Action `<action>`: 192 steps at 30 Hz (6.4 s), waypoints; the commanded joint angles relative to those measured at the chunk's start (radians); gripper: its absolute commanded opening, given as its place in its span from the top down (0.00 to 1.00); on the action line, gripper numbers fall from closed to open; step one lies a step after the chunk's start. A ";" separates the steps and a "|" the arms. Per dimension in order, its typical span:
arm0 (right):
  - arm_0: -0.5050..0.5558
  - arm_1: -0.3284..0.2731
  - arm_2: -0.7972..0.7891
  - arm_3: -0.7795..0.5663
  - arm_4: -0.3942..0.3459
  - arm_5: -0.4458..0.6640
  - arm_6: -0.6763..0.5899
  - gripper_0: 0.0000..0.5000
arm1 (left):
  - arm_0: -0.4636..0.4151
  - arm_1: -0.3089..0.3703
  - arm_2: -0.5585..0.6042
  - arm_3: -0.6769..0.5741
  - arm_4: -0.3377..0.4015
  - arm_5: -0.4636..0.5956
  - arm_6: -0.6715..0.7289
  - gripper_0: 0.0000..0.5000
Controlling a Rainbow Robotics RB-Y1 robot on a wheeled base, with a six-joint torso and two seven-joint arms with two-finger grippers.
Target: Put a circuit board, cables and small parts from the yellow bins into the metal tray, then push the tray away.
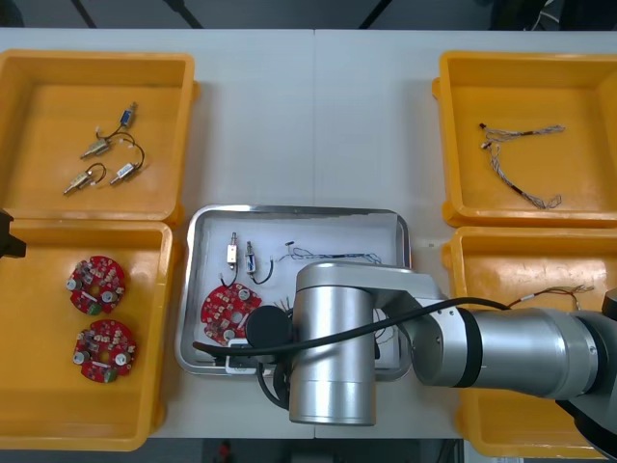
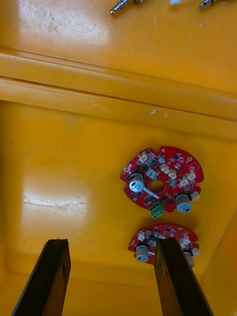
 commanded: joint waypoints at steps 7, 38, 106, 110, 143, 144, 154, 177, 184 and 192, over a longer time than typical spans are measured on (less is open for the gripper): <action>0.061 0.044 0.046 -0.008 0.074 -0.008 0.012 0.00 | 0.014 0.024 0.006 -0.021 -0.011 -0.010 -0.081 0.00; -0.071 -0.051 0.000 -0.017 0.145 -0.013 -0.003 1.00 | 0.014 0.024 0.006 -0.021 -0.011 -0.010 -0.081 0.00; -0.525 -0.057 -0.097 0.831 -0.013 -0.734 0.356 0.92 | 0.014 0.024 0.006 -0.021 -0.011 -0.010 -0.081 0.00; -0.528 -0.057 -0.098 0.830 -0.015 -0.712 0.349 0.14 | 0.014 0.024 0.006 -0.021 -0.011 -0.010 -0.081 0.00; -0.409 -0.209 -0.710 0.329 -0.217 0.142 -0.149 0.00 | 0.014 0.024 0.006 -0.021 -0.011 -0.010 -0.081 0.00; -0.401 -0.217 -0.715 0.320 -0.222 0.151 -0.169 0.00 | 0.014 0.024 0.006 -0.021 -0.011 -0.010 -0.081 0.00; -0.287 -0.341 -0.787 0.204 -0.299 0.259 -0.499 0.00 | 0.014 0.024 0.006 -0.021 -0.011 -0.010 -0.081 0.00; 0.231 -0.594 -1.307 -0.023 -0.501 0.292 -0.720 0.00 | 0.014 0.024 0.006 -0.021 -0.011 -0.010 -0.081 0.00; 0.400 -0.594 -1.444 -0.074 -0.504 0.292 -0.686 0.00 | 0.014 0.024 0.006 -0.021 -0.011 -0.010 -0.081 0.00; 0.433 -0.586 -1.447 -0.094 -0.492 0.292 -0.565 0.00 | 0.014 0.024 0.006 -0.021 -0.011 -0.010 -0.081 0.00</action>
